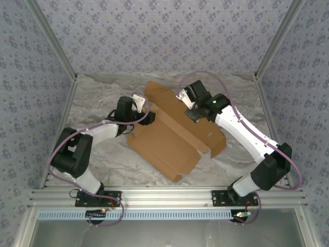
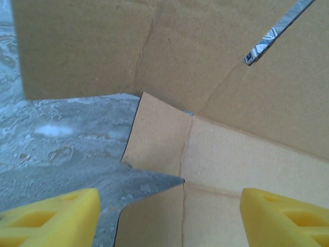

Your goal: Fold the paper box

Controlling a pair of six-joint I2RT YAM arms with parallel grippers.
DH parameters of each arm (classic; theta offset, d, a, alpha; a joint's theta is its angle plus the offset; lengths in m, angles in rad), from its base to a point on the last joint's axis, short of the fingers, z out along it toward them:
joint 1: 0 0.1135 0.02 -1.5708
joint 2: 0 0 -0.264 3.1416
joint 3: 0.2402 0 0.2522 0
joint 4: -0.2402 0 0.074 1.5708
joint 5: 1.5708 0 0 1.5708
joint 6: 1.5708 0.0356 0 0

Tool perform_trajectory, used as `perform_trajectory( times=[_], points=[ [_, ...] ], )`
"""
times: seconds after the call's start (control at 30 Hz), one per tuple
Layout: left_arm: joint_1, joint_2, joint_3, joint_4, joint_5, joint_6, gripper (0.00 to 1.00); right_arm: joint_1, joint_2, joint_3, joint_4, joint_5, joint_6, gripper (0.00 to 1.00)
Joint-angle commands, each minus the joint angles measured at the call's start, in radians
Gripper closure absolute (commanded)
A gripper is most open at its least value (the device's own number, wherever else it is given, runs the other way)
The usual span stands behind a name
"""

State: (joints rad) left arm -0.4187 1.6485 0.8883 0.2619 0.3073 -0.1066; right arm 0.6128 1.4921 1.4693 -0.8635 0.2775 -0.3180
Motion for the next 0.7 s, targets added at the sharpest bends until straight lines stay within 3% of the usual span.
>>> perform_trajectory(
  times=[0.0, 0.27, 0.67],
  points=[
    [0.011, 0.053, 0.061, -0.009, 0.056, 0.039, 0.28, -0.01, -0.021, 0.042, -0.028, -0.047, 0.026, 1.0],
    [0.011, 0.161, 0.165, -0.023, 0.073, 0.048, 0.29, -0.017, -0.005, 0.049, -0.033, -0.066, 0.026, 1.0],
    [-0.007, 0.155, 0.154, 0.059, 0.265, -0.019, 0.55, -0.037, 0.02, 0.071, -0.021, -0.061, 0.061, 1.0]
  ],
)
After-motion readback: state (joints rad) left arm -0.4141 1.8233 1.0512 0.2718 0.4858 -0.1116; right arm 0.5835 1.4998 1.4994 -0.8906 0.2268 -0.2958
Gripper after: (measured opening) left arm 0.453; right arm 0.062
